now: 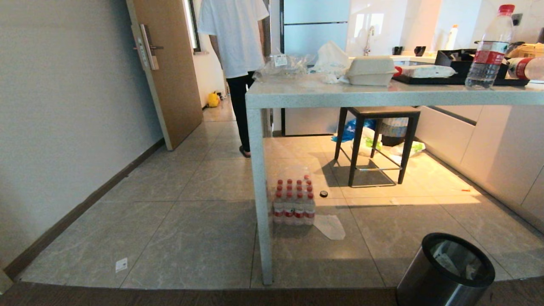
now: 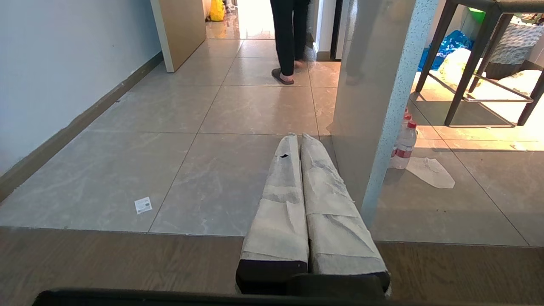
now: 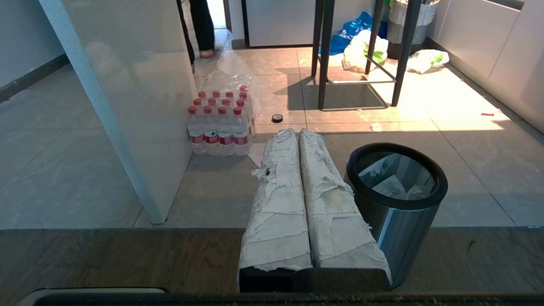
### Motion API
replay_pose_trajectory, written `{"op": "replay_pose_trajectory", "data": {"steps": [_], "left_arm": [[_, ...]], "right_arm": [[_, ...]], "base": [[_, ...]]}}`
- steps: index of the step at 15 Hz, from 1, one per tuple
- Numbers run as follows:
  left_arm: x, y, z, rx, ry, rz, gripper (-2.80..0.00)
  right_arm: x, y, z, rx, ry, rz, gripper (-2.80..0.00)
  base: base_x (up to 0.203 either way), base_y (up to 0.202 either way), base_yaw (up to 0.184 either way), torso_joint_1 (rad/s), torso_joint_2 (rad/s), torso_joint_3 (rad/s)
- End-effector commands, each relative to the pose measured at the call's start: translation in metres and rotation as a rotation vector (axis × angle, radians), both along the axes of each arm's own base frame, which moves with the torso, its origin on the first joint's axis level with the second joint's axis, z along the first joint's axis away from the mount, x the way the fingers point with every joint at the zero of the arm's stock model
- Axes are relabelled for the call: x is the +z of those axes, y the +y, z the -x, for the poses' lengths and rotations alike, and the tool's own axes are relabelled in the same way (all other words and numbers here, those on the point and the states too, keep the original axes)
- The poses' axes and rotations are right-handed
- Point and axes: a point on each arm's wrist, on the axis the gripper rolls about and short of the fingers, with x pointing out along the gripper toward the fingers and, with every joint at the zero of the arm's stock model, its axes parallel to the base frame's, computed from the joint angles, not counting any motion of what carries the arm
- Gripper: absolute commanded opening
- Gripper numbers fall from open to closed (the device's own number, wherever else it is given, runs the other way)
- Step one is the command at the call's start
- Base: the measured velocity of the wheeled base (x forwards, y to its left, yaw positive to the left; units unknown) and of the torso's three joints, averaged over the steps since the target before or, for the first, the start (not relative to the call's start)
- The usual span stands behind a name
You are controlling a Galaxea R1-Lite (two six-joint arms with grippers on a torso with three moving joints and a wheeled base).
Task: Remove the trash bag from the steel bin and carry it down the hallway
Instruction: Place the outer trash can on the ground
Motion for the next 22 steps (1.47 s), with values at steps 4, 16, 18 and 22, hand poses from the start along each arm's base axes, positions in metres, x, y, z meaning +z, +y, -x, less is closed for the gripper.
{"op": "replay_pose_trajectory", "data": {"steps": [4, 16, 18, 22], "left_arm": [[0.0000, 0.0000, 0.0000, 0.000, -0.001, 0.000, -2.80], [0.0000, 0.0000, 0.0000, 0.000, -0.001, 0.007, -2.80], [0.0000, 0.0000, 0.0000, 0.000, -0.001, 0.007, -2.80], [0.0000, 0.0000, 0.0000, 0.000, -0.001, 0.007, -2.80]], "right_arm": [[0.0000, 0.0000, 0.0001, 0.001, -0.001, 0.001, -2.80], [0.0000, 0.0000, 0.0000, 0.002, 0.000, 0.001, -2.80], [0.0000, 0.0000, 0.0000, 0.001, 0.000, 0.001, -2.80], [-0.0001, 0.0000, 0.0001, 0.001, -0.001, 0.001, -2.80]], "base": [[0.000, 0.000, 0.000, 0.000, 0.00, 0.000], [0.000, 0.000, 0.000, 0.003, 0.00, -0.124], [0.000, 0.000, 0.000, 0.004, 0.00, -0.200], [0.000, 0.000, 0.000, 0.001, 0.00, -0.198]]}}
